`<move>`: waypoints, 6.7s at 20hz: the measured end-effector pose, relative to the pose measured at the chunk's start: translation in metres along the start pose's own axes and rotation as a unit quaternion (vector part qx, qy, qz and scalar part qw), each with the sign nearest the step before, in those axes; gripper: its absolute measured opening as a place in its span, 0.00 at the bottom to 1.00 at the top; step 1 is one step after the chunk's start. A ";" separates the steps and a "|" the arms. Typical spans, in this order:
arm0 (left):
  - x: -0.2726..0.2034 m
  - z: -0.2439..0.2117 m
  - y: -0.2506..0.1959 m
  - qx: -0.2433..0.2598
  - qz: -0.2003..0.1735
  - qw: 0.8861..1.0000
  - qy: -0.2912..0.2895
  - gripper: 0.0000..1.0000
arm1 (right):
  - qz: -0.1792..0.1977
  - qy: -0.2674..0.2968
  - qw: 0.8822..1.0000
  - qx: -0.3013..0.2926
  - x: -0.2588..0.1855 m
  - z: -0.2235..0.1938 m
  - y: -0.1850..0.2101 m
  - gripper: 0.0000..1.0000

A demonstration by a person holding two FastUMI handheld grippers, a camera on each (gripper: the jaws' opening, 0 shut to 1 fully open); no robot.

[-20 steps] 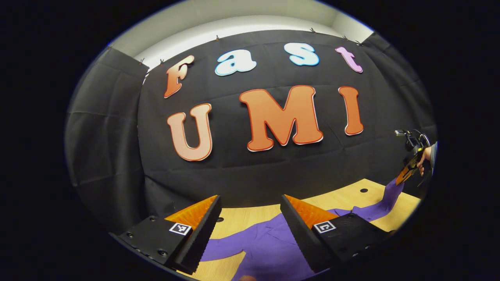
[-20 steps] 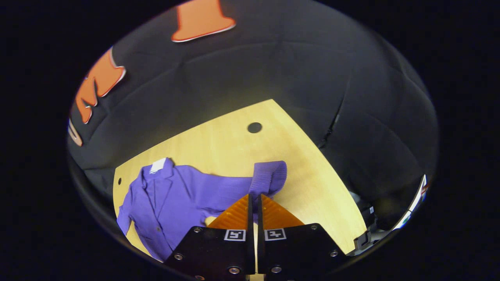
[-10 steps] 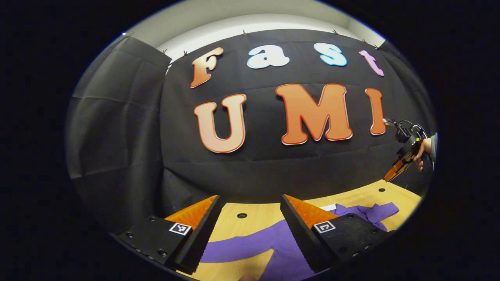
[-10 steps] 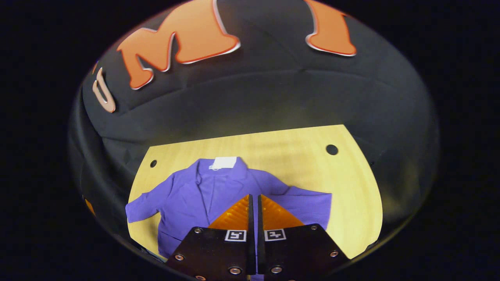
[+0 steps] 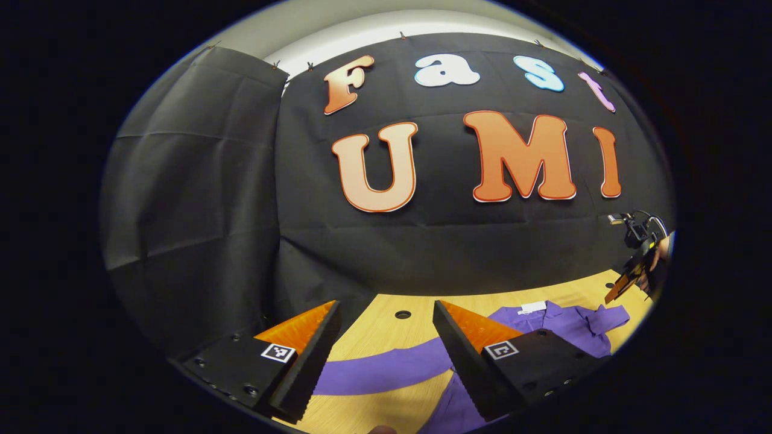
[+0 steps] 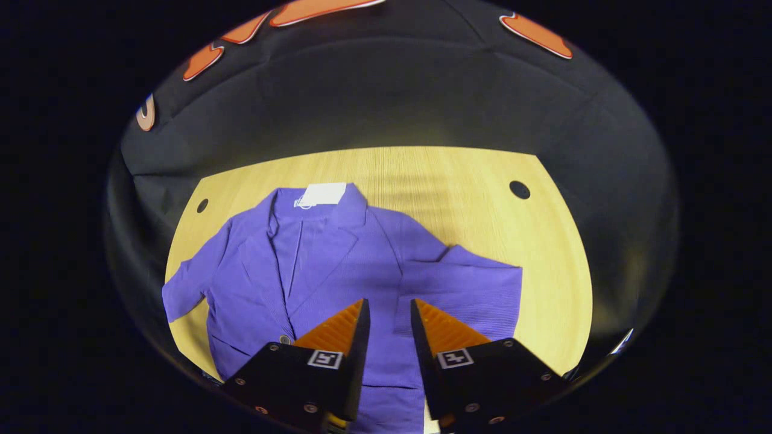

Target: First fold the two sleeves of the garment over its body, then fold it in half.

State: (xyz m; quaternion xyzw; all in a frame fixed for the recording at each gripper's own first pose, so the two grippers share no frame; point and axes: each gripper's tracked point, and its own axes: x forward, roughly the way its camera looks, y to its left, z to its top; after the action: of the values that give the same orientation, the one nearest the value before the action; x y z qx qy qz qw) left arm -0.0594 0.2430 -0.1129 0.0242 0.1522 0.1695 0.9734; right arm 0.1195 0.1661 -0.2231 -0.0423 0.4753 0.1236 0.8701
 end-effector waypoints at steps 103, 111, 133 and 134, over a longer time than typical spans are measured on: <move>0.101 -0.263 0.153 -0.141 0.006 0.896 0.421 0.98 | 0.096 -0.287 0.952 0.046 -0.211 0.084 0.074 0.95; 0.104 -0.326 0.180 -0.157 0.017 0.834 0.528 0.98 | 0.091 -0.326 0.940 0.037 -0.248 0.065 0.062 0.95; 0.124 -0.314 0.128 -0.103 -0.050 0.826 0.552 0.08 | 0.085 -0.337 0.936 0.053 -0.253 0.041 0.019 0.95; 0.128 -0.296 0.116 -0.093 -0.068 0.835 0.538 0.07 | 0.086 -0.334 0.937 0.053 -0.252 0.040 0.018 0.95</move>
State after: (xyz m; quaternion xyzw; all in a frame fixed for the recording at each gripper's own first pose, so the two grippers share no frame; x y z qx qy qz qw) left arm -0.0721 0.3937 -0.4203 -0.1723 0.6369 0.1021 0.7444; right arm 0.0170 0.1466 0.0100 0.0891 0.1646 0.1794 0.9658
